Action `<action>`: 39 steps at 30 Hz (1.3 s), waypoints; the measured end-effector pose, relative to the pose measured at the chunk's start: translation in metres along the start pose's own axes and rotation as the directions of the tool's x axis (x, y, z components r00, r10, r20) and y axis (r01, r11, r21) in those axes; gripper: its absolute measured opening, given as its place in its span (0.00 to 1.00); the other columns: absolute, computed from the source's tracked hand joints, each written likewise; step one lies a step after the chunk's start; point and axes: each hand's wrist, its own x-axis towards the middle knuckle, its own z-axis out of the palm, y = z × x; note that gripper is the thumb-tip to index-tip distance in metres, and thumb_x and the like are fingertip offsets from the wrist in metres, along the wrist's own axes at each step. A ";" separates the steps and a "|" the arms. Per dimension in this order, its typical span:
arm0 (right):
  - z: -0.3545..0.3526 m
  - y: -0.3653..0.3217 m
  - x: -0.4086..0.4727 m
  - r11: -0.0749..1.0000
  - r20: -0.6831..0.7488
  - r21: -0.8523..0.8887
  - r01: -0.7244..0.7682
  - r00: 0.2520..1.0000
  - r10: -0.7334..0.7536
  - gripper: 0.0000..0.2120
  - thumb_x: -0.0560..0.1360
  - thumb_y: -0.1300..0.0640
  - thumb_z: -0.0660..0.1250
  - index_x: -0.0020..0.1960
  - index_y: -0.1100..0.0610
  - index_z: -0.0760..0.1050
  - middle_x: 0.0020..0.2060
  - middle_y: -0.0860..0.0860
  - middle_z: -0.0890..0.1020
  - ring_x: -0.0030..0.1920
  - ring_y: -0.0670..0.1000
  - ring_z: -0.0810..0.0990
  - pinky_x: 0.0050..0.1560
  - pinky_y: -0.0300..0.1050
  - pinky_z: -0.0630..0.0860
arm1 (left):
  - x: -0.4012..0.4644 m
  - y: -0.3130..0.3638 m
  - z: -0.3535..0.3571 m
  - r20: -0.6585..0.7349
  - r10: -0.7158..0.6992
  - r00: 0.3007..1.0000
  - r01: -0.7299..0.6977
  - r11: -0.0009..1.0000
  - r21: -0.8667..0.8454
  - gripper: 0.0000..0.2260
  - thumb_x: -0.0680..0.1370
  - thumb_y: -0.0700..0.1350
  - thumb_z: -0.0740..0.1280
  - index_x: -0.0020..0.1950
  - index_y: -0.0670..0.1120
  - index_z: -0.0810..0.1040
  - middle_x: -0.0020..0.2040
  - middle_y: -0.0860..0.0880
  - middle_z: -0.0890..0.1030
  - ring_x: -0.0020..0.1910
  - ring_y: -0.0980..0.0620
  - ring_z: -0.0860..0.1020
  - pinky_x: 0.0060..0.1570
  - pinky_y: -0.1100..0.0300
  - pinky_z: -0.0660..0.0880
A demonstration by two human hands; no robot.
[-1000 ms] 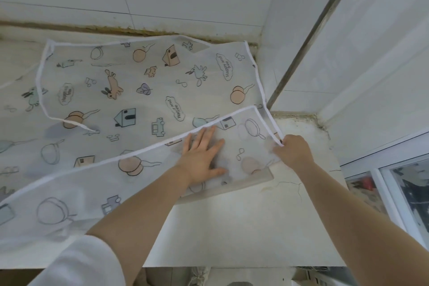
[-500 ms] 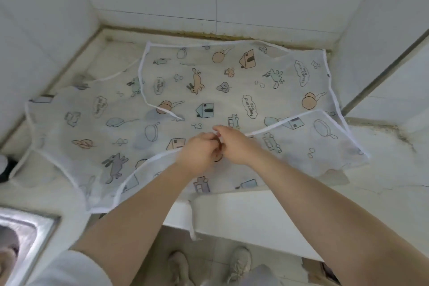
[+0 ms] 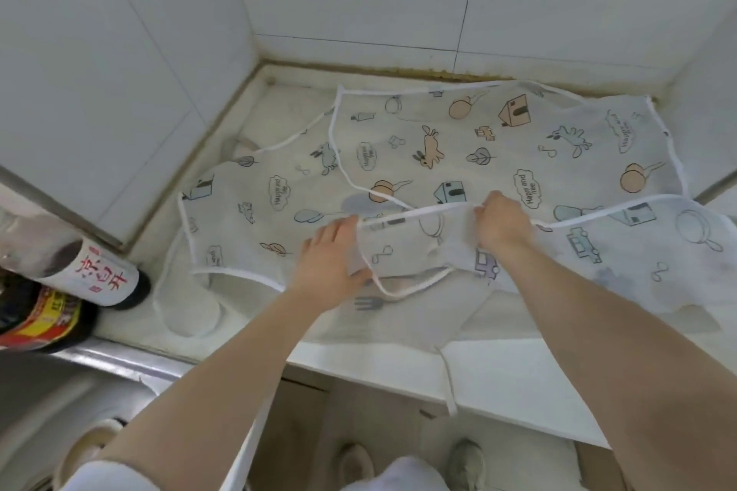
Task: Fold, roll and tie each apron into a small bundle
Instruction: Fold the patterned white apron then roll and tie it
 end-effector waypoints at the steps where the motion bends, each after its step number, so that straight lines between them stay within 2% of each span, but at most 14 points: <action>1: -0.001 0.002 0.004 0.998 -0.012 0.037 -0.042 0.999 0.043 0.12 0.80 0.58 0.57 0.58 0.65 0.70 0.55 0.63 0.78 0.55 0.62 0.77 0.45 0.47 0.70 | 0.002 -0.006 0.001 -0.012 -0.050 0.999 0.050 0.999 0.007 0.37 0.74 0.53 0.68 0.76 0.48 0.51 0.73 0.47 0.61 0.71 0.46 0.61 0.67 0.51 0.60; 5: -0.003 -0.009 -0.001 0.989 0.007 0.134 -0.062 0.998 0.061 0.15 0.77 0.64 0.58 0.63 0.64 0.69 0.62 0.62 0.72 0.56 0.61 0.76 0.46 0.46 0.69 | 0.012 -0.021 0.003 0.079 -0.243 0.967 0.253 0.957 -0.146 0.21 0.77 0.50 0.65 0.68 0.46 0.65 0.60 0.43 0.76 0.57 0.42 0.74 0.52 0.54 0.70; 7: -0.001 -0.025 -0.019 0.970 -0.012 0.208 0.122 0.992 -0.122 0.16 0.77 0.61 0.60 0.65 0.60 0.69 0.65 0.57 0.68 0.51 0.58 0.76 0.45 0.43 0.67 | 0.016 -0.026 0.005 0.128 -0.256 0.958 0.281 0.927 -0.249 0.17 0.77 0.48 0.65 0.64 0.47 0.70 0.55 0.44 0.78 0.53 0.43 0.75 0.47 0.57 0.70; 10: 0.010 -0.049 -0.056 0.780 -0.219 0.026 0.625 0.765 -0.606 0.16 0.75 0.45 0.61 0.47 0.57 0.78 0.52 0.55 0.76 0.46 0.57 0.77 0.49 0.48 0.71 | 0.023 -0.034 0.007 0.138 -0.231 0.963 0.268 0.876 -0.401 0.16 0.76 0.43 0.65 0.64 0.47 0.70 0.55 0.45 0.78 0.52 0.45 0.75 0.48 0.58 0.70; 12: 0.027 -0.061 -0.070 0.651 -0.151 -0.178 0.738 0.633 -0.759 0.24 0.68 0.35 0.60 0.46 0.55 0.79 0.52 0.52 0.78 0.55 0.56 0.74 0.59 0.51 0.63 | 0.027 -0.034 0.006 0.131 -0.158 0.979 0.201 0.869 -0.452 0.17 0.76 0.42 0.66 0.64 0.48 0.69 0.55 0.47 0.78 0.50 0.47 0.74 0.47 0.59 0.69; 16: 0.046 -0.084 -0.070 0.772 0.195 -0.231 0.591 0.806 -0.559 0.31 0.71 0.44 0.68 0.68 0.54 0.61 0.63 0.52 0.73 0.63 0.56 0.72 0.64 0.50 0.59 | 0.028 -0.031 0.005 0.105 -0.021 0.994 0.068 0.885 -0.461 0.25 0.75 0.40 0.67 0.70 0.49 0.64 0.57 0.48 0.77 0.55 0.44 0.76 0.51 0.57 0.71; 20: 0.044 -0.084 -0.054 0.827 0.096 -0.330 0.455 0.888 -0.450 0.16 0.77 0.63 0.56 0.65 0.59 0.64 0.58 0.55 0.76 0.55 0.58 0.77 0.49 0.50 0.70 | 0.027 -0.039 0.008 0.085 -0.014 0.996 0.028 0.986 -0.166 0.31 0.73 0.41 0.66 0.74 0.50 0.57 0.64 0.49 0.74 0.62 0.44 0.71 0.61 0.51 0.68; 23: 0.041 -0.075 -0.044 0.950 0.024 -0.093 0.299 0.954 -0.298 0.12 0.77 0.63 0.61 0.60 0.60 0.67 0.53 0.56 0.78 0.50 0.58 0.79 0.44 0.49 0.72 | 0.022 -0.053 0.004 -0.164 -0.126 0.978 0.136 0.990 0.046 0.25 0.73 0.34 0.62 0.68 0.50 0.68 0.65 0.50 0.71 0.67 0.47 0.63 0.65 0.54 0.56; 27: 0.036 -0.064 -0.034 0.986 0.040 0.106 0.132 0.990 -0.137 0.09 0.77 0.61 0.62 0.56 0.61 0.67 0.48 0.56 0.78 0.43 0.57 0.76 0.39 0.47 0.68 | 0.021 -0.071 -0.012 -0.453 -0.191 0.871 0.172 0.981 -0.084 0.17 0.71 0.34 0.65 0.56 0.50 0.80 0.66 0.49 0.70 0.68 0.43 0.59 0.64 0.53 0.49; 30: 0.038 -0.061 -0.032 0.981 0.078 0.188 0.050 0.995 -0.066 0.10 0.78 0.58 0.61 0.57 0.61 0.68 0.47 0.55 0.77 0.45 0.57 0.75 0.40 0.47 0.69 | 0.033 -0.068 -0.038 -0.523 -0.168 0.836 0.044 0.969 -0.242 0.13 0.73 0.37 0.68 0.56 0.49 0.80 0.61 0.49 0.73 0.63 0.45 0.66 0.59 0.58 0.56; 32: 0.038 -0.062 -0.029 0.951 0.116 0.306 -0.051 0.993 0.016 0.12 0.78 0.56 0.60 0.59 0.60 0.70 0.46 0.53 0.77 0.46 0.55 0.76 0.42 0.45 0.70 | 0.041 -0.062 -0.059 -0.464 -0.115 0.878 -0.163 0.841 -0.517 0.10 0.73 0.33 0.68 0.51 0.44 0.82 0.50 0.51 0.79 0.53 0.56 0.75 0.53 0.66 0.65; 35: 0.036 -0.063 -0.026 0.919 0.118 0.383 -0.098 0.991 0.057 0.14 0.79 0.55 0.58 0.64 0.58 0.70 0.48 0.52 0.77 0.48 0.54 0.75 0.45 0.44 0.67 | 0.046 -0.056 -0.087 -0.264 0.001 0.965 -0.206 0.629 -0.750 0.11 0.74 0.30 0.66 0.52 0.40 0.81 0.37 0.61 0.82 0.38 0.68 0.77 0.43 0.75 0.69; 37: 0.036 -0.060 -0.031 0.887 0.123 0.455 -0.082 0.992 0.029 0.17 0.80 0.56 0.58 0.68 0.55 0.67 0.51 0.51 0.77 0.50 0.53 0.74 0.48 0.45 0.68 | 0.052 -0.064 -0.107 -0.097 0.102 0.990 -0.140 0.666 -0.733 0.11 0.74 0.31 0.66 0.52 0.42 0.82 0.33 0.63 0.82 0.33 0.68 0.77 0.36 0.78 0.68; 39: 0.042 -0.053 -0.037 0.934 0.162 0.357 -0.012 0.985 -0.050 0.22 0.79 0.52 0.58 0.72 0.54 0.62 0.61 0.52 0.75 0.60 0.56 0.73 0.59 0.49 0.68 | 0.065 -0.086 -0.121 0.168 0.144 0.975 -0.055 0.893 -0.447 0.09 0.73 0.35 0.69 0.43 0.49 0.83 0.36 0.60 0.82 0.37 0.65 0.78 0.39 0.74 0.70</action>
